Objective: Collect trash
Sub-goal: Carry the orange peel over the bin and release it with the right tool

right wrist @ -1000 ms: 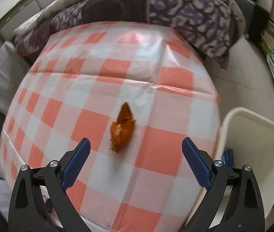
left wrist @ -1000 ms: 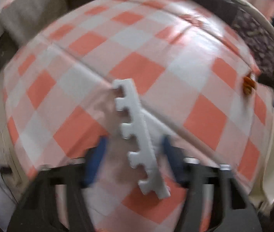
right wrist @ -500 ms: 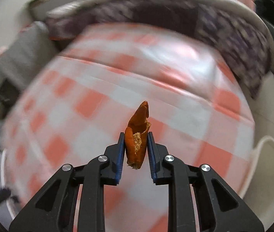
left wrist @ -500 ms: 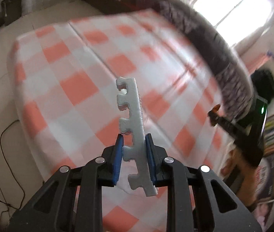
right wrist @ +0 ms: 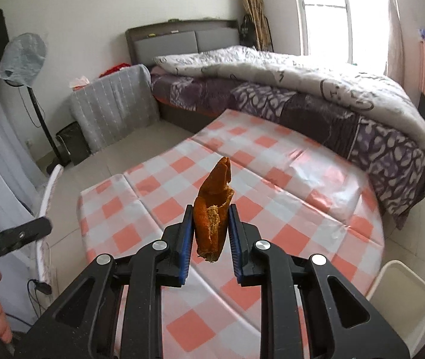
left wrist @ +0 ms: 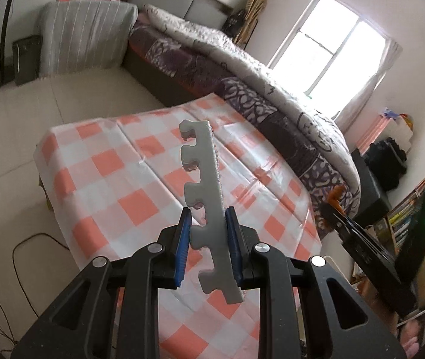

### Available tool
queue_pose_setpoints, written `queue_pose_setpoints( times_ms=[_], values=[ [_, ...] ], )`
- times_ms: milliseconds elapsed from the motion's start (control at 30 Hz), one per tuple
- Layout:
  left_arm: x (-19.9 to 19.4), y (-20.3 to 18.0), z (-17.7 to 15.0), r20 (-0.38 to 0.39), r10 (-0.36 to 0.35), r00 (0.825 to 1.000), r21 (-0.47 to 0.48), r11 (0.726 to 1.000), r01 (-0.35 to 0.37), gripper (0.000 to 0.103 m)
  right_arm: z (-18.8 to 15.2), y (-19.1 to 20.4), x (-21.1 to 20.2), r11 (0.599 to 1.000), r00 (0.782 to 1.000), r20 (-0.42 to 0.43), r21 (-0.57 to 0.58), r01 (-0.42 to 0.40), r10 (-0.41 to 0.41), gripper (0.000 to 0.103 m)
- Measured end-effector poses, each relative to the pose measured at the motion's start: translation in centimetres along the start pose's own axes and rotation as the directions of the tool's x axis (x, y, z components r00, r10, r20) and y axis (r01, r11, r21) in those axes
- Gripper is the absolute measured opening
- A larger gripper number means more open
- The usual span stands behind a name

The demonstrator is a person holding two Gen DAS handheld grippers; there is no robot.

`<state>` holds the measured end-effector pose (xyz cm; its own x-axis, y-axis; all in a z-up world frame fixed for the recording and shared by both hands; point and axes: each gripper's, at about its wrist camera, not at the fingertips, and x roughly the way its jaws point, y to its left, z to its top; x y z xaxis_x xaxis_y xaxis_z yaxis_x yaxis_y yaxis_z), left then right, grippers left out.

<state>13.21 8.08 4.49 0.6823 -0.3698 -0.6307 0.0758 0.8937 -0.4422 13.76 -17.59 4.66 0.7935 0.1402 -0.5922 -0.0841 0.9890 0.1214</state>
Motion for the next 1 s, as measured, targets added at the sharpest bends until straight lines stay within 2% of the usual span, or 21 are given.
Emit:
queue_pose_setpoints(
  times_ms=[200, 367, 600, 800, 933, 1000],
  values=[
    [0.1, -1.0, -1.2, -0.016, 0.004, 1.0, 0.049, 0.999, -0.003, 0.024, -1.8, -1.3, -3.0, 0.998, 0.997, 0.045, -0.022, 0.06, -0.059, 0.021],
    [0.3, -2.3, -2.1, -0.017, 0.001, 1.0, 0.083, 0.997, 0.0, 0.024, -3.8, -4.7, -3.5, 0.992, 0.994, 0.021, 0.068, 0.103, -0.105, 0.021],
    [1.3, -3.5, -2.7, -0.033, -0.004, 0.999, 0.097, 0.995, 0.007, 0.024, -4.4, -8.6, -5.4, 0.971, 0.985, 0.033, 0.177, 0.161, -0.169, 0.021],
    [2.2, -4.8, -3.1, -0.051, -0.014, 0.999, 0.114, 0.993, 0.02, 0.024, -5.4, -12.1, -6.1, 0.932, 0.969, -0.015, 0.271, 0.241, -0.247, 0.022],
    [2.9, -5.9, -3.6, -0.065, -0.022, 0.998, 0.14, 0.99, 0.031, 0.024, -6.4, -15.0, -6.7, 0.886, 0.957, -0.062, 0.364, 0.286, -0.284, 0.024],
    [3.2, -6.4, -3.9, -0.072, -0.021, 0.997, 0.154, 0.988, 0.032, 0.024, -7.0, -16.5, -7.0, 0.857, 0.954, -0.088, 0.421, 0.296, -0.287, 0.032]
  ],
)
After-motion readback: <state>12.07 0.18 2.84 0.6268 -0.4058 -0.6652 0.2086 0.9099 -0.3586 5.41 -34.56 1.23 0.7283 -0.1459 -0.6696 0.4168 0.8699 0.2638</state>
